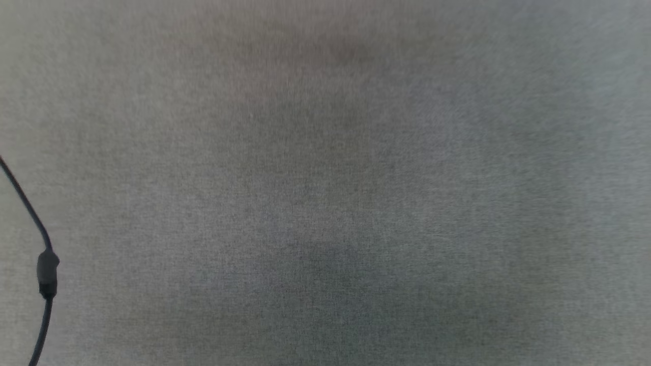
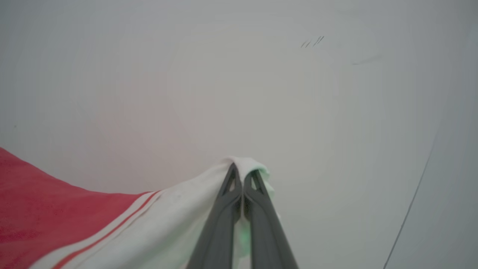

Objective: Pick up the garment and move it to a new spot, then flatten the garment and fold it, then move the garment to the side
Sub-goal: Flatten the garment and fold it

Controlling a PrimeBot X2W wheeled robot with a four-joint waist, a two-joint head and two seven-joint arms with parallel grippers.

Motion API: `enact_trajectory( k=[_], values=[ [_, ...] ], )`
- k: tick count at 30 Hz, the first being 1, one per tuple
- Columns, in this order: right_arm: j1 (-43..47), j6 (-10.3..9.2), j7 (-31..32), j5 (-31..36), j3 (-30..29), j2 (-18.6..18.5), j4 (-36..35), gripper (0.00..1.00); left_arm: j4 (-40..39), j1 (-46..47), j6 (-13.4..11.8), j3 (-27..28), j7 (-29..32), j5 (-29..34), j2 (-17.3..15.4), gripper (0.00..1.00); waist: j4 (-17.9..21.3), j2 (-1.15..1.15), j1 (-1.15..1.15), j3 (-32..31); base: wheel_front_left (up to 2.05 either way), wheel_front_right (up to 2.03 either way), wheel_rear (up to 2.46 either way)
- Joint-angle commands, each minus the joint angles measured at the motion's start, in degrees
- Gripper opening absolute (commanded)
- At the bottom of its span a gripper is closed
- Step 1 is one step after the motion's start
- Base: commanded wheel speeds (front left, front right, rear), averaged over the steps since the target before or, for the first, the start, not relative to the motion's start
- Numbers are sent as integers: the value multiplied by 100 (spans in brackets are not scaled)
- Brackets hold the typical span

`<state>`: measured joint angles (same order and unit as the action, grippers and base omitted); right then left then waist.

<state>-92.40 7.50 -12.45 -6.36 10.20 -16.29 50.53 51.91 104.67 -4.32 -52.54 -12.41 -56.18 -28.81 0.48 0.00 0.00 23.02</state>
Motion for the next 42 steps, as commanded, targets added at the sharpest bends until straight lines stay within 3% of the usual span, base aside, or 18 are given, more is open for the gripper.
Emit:
enact_trajectory(
  k=[1,8,15,20,27,32,35,39,42],
  values=[
    [-58,-1,-116,178,-34,40,109,0,93,30,60,22,-122,81,55,0,-70,0,0,303,0,0,0],
    [276,-1,-129,262,101,256,882,0,669,-439,409,-140,-171,200,194,0,-162,0,0,431,0,0,0],
    [1060,-1,726,-911,511,472,1364,0,1382,-1315,806,-427,1156,-55,371,0,-264,0,0,308,0,0,0],
    [1812,-1,1721,-1987,1078,274,848,0,1591,-1938,939,-657,2235,-177,407,0,-309,0,0,101,0,0,0],
    [3090,-1,3142,-3364,1727,-540,-704,0,1293,-2920,1025,-839,3134,-335,181,0,-349,0,0,-215,0,0,0],
    [4059,-1,4029,-3946,1860,-1179,-1847,0,643,-3698,761,-886,3500,-510,-146,0,-381,0,0,-405,0,0,0],
    [4630,-1,4520,-4218,1828,-1490,-2456,0,-74,-4200,456,-891,3696,-639,-481,0,-402,0,0,-493,0,0,0],
    [5328,-1,5135,-4461,1686,-1851,-3176,0,-1524,-4927,-170,-865,4017,-840,-1129,0,-434,0,0,-572,0,0,0],
    [5845,-1,5613,-4667,1512,-2037,-3667,0,-2893,-5497,-835,-842,4248,-1026,-1720,0,-441,0,0,-605,0,0,0]
  ],
)
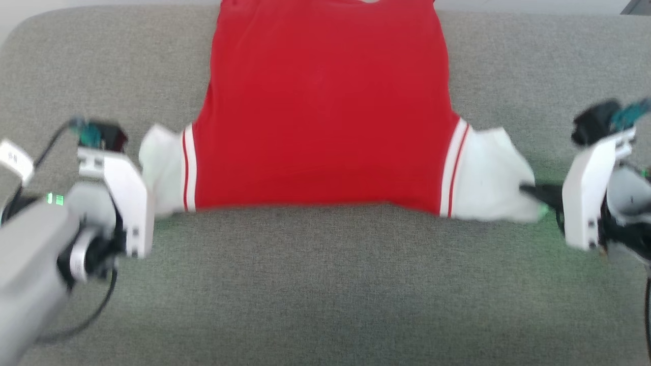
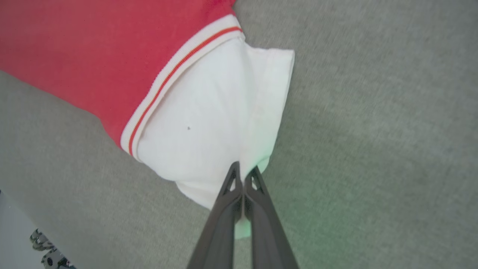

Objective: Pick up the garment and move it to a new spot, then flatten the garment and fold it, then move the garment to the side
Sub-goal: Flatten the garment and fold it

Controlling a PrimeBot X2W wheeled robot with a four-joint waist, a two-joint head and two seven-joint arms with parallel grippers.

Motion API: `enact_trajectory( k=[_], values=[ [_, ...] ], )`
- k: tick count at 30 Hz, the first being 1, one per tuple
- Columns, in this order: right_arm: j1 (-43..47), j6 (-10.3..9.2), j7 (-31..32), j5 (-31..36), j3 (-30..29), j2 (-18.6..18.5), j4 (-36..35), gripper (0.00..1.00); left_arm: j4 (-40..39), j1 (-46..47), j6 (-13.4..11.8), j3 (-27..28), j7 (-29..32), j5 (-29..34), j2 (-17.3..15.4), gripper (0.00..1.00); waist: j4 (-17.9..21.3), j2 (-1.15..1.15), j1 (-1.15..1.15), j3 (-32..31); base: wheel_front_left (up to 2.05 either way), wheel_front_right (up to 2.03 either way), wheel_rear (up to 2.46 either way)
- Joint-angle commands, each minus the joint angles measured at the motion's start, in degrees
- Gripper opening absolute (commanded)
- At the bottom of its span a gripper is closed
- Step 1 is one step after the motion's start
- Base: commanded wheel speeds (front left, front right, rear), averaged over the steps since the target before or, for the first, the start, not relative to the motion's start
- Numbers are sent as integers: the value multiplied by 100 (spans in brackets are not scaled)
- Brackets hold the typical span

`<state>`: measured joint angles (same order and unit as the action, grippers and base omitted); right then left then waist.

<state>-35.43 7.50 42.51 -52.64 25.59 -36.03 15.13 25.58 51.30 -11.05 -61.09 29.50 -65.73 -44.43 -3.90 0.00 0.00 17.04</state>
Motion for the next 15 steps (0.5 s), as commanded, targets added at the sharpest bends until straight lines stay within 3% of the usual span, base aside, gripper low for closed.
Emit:
enact_trajectory(
  k=[1,2,3,4,5,11,15],
  values=[
    [312,-1,268,-105,-96,-121,-295,0,-715,-360,-413,3,140,-106,-360,0,0,0,0,-14,0,0,0],
    [487,-1,430,-176,-166,-167,-443,0,-1200,-553,-643,-9,203,-160,-549,0,1,0,0,-15,0,0,0],
    [822,-1,719,-266,-324,-247,-754,0,-2050,-891,-1102,8,263,-286,-894,0,0,0,0,-12,0,0,0],
    [990,-1,869,-291,-401,-280,-891,0,-2432,-1045,-1308,11,279,-335,-1052,0,5,0,0,-12,0,0,0],
    [990,-1,869,-291,-401,-280,-891,0,-2432,-1045,-1308,11,279,-335,-1052,0,5,0,0,-12,0,0,0],
    [2018,0,1653,-352,-964,-293,-1635,0,-3913,-1825,-2202,-38,213,-584,-1646,0,5,0,0,-40,0,0,0],
    [2543,0,1770,-51,-1316,-105,-2041,0,-4252,-2085,-2424,-14,50,-656,-1748,0,-20,0,0,-24,0,0,0]
  ],
)
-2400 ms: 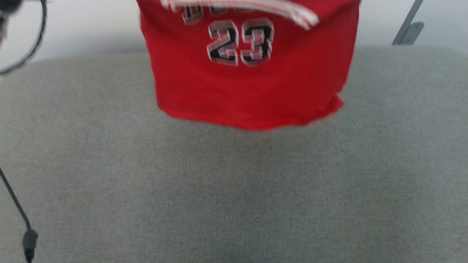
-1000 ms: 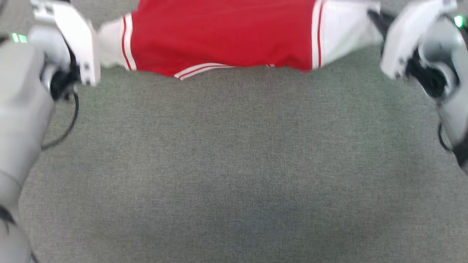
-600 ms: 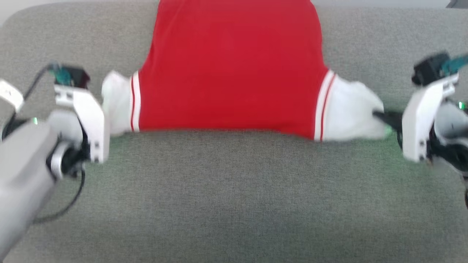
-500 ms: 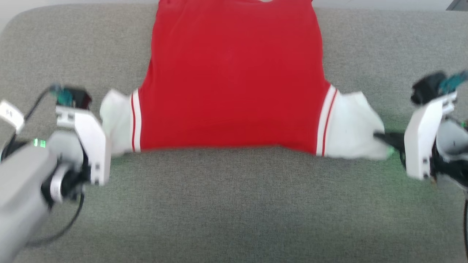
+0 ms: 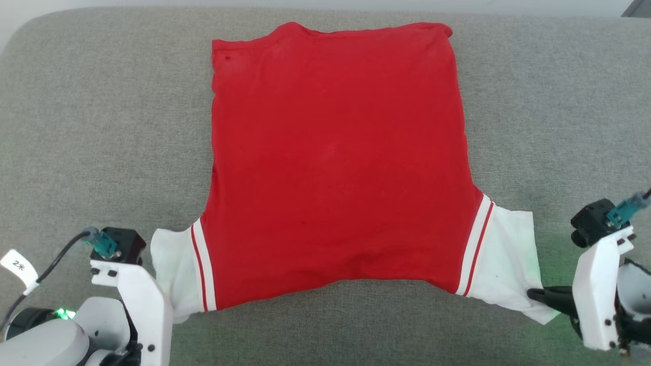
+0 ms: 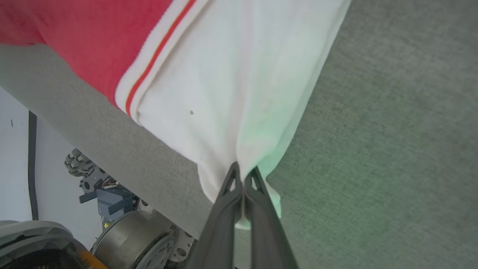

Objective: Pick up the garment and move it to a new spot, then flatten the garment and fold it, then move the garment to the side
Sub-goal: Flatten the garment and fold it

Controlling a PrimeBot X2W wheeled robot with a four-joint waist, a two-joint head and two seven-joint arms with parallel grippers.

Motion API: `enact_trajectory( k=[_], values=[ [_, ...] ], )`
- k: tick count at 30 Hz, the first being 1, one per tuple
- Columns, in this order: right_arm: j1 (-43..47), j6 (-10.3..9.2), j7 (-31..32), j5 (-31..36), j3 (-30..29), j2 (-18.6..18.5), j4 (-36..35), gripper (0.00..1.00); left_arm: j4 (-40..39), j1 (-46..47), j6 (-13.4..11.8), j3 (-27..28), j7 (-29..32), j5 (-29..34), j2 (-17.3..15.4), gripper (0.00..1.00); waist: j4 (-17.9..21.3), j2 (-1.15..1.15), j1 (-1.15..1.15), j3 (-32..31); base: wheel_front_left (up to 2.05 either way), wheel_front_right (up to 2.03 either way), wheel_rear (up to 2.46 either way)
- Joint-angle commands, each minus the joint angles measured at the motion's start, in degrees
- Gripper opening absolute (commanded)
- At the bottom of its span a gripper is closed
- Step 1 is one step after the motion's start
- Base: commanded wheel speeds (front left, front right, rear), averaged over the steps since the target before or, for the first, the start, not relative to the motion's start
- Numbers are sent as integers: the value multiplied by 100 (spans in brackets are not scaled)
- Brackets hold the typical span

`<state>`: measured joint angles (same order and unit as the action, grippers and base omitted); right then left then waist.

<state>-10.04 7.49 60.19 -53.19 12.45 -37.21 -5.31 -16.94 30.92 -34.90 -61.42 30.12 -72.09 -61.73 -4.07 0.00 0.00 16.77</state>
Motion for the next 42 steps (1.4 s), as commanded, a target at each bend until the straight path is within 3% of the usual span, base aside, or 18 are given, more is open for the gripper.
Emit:
enact_trajectory(
  k=[1,3,4,5,6,7,14,19,30,42],
  values=[
    [89,1,-19,110,-73,97,-59,0,-14,-58,-50,44,-81,9,-6,0,-13,0,0,8,0,0,0],
    [170,1,-135,367,-166,264,-198,0,16,-84,-49,85,-198,4,61,0,-25,0,0,21,0,0,0],
    [169,1,-222,540,-230,329,-224,13,41,-82,-37,108,-249,11,92,0,-27,0,0,28,0,0,0],
    [181,0,-276,691,-251,389,-239,36,78,-67,-35,126,-302,45,114,0,-25,0,0,33,0,0,0],
    [173,0,-314,825,-278,451,-263,48,105,-49,-23,153,-364,58,166,0,-29,0,0,35,0,0,0],
    [84,1,-432,1045,-425,614,-339,100,168,-41,21,173,-458,57,249,0,-36,0,0,44,0,0,0],
    [-499,1,-955,1748,-804,963,-851,100,441,72,295,301,-1008,244,638,0,-106,0,0,199,0,0,0],
    [-1362,1,-1533,2299,-955,1242,-575,100,695,210,564,385,-1386,367,1015,0,-243,0,0,445,0,0,0],
    [-3669,1,-2159,2865,-648,1144,1797,100,1385,661,1226,290,-1895,664,1992,0,-1053,0,0,985,0,0,0],
    [-5310,1,-1669,3080,-434,938,4380,100,2164,910,1822,168,-2108,693,2703,0,-1936,0,0,1412,0,0,0]
  ],
)
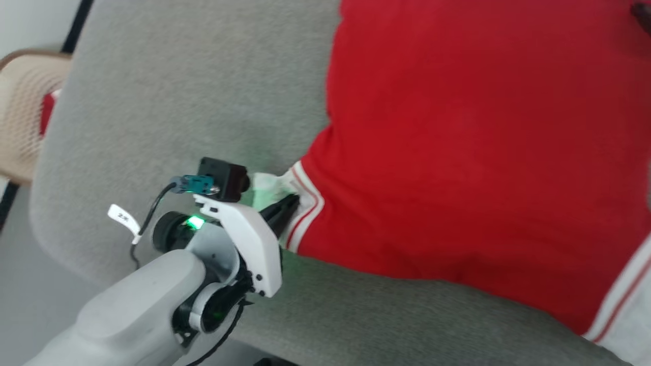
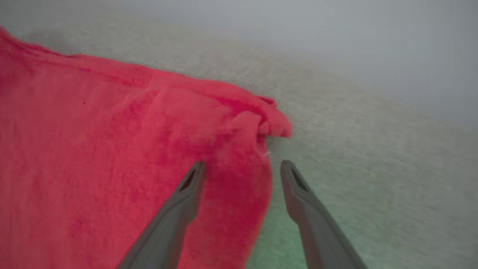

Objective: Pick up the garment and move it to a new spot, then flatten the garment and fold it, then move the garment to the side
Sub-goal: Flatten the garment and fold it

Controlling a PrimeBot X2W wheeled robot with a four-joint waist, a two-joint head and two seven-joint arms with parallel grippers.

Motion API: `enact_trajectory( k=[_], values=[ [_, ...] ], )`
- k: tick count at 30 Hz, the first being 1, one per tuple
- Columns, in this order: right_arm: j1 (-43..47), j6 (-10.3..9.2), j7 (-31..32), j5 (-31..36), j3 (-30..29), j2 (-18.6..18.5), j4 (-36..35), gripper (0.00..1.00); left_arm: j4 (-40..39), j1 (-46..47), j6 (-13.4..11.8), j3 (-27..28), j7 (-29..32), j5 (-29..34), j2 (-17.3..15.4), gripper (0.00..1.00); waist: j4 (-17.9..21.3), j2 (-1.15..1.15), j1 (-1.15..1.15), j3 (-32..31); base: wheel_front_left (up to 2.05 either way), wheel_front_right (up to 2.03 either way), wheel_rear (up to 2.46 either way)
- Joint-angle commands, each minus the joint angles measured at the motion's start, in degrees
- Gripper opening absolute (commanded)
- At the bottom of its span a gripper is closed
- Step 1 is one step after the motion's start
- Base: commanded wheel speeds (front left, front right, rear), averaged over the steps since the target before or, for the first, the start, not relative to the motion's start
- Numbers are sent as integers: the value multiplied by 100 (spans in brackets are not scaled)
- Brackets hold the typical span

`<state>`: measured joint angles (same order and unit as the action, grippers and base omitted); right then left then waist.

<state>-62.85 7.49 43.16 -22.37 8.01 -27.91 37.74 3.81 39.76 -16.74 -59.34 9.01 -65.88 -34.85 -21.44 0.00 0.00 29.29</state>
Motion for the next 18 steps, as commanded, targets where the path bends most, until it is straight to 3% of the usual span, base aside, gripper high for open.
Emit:
enact_trajectory(
  k=[1,6,7,8,9,18],
  values=[
    [-128,1,100,24,23,12,265,100,165,37,55,-54,-8,62,59,0,-251,0,0,192,0,0,0],
    [-209,0,836,181,144,69,1303,100,540,83,242,-78,-71,18,272,0,-438,0,0,288,0,0,0],
    [-165,0,1029,205,197,85,1484,76,604,84,264,-76,-80,3,288,0,-447,0,0,289,0,0,0],
    [-123,0,1192,205,273,113,1599,26,670,84,289,-70,-90,-4,301,0,-453,0,0,291,0,0,0],
    [-104,1,1296,190,321,111,1663,0,732,85,312,-63,-111,-20,314,0,-452,0,0,291,0,0,0],
    [-123,-2,1500,-221,756,-223,1062,0,1087,115,399,112,-269,-62,180,0,-20,0,0,143,0,0,0]
  ],
)
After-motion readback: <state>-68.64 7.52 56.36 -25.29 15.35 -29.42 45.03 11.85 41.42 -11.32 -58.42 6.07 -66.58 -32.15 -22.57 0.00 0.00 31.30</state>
